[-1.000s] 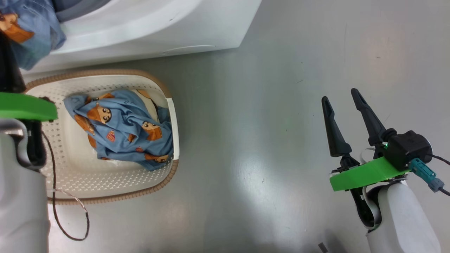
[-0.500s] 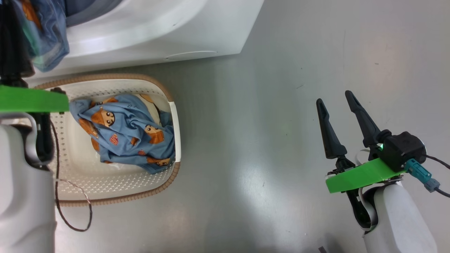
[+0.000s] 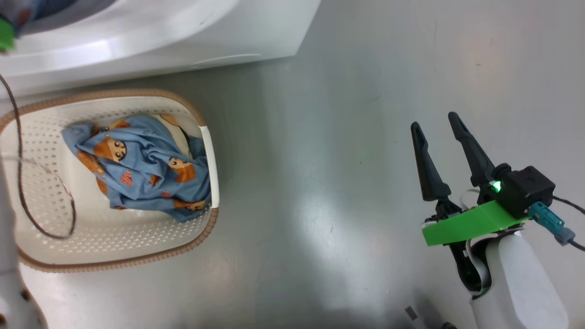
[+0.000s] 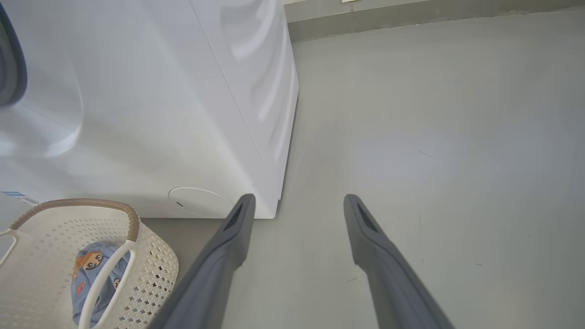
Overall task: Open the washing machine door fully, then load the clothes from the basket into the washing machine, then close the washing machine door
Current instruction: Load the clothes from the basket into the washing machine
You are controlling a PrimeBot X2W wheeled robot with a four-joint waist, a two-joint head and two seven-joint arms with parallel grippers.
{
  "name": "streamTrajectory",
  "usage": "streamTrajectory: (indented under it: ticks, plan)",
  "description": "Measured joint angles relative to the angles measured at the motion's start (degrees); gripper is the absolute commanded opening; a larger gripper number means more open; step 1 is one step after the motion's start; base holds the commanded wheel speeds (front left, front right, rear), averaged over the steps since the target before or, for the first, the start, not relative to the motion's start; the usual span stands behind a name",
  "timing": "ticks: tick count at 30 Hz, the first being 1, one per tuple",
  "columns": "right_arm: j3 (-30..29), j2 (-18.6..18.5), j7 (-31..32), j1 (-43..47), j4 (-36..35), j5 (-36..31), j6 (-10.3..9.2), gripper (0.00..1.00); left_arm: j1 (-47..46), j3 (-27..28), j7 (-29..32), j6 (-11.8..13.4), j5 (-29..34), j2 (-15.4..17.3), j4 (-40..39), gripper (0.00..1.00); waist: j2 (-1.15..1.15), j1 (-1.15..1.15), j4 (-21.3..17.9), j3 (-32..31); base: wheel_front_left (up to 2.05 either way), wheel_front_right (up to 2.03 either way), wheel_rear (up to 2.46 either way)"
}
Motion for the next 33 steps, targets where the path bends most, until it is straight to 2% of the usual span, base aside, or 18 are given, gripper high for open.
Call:
streamTrajectory:
  ticks: [5,12,20,25,33]
  plan:
    - [0.1,0.01,0.0,-1.19,-0.1,0.32,0.0,1.0,-7.12,0.43,3.9,-0.63,-3.21,0.73,4.36,0.0,0.0,0.0,-0.67,1.73,0.0,0.0,0.0]
    - [0.48,0.0,0.0,-2.29,-0.45,0.68,0.0,1.0,-15.48,-0.78,6.87,-1.54,-3.9,1.51,7.2,0.0,0.0,0.0,-1.06,4.52,0.0,0.0,0.0]
    - [1.02,0.0,0.0,-3.4,-0.83,2.11,0.0,1.0,-19.85,-0.64,6.37,-2.05,-7.37,3.09,9.48,0.0,0.0,0.01,-1.87,7.14,0.0,0.0,0.0]
    - [0.8,0.0,0.0,-3.46,-1.03,2.11,0.0,1.0,-22.4,-2.69,5.02,-2.13,-7.51,3.75,10.05,0.0,0.0,0.0,-1.95,8.93,0.0,0.0,0.0]
    - [1.56,0.01,0.0,-4.87,-1.29,2.14,0.0,1.0,-29.07,-4.95,2.69,-2.54,-8.33,6.89,12.71,0.0,0.0,0.0,-2.6,11.97,0.0,0.0,0.0]
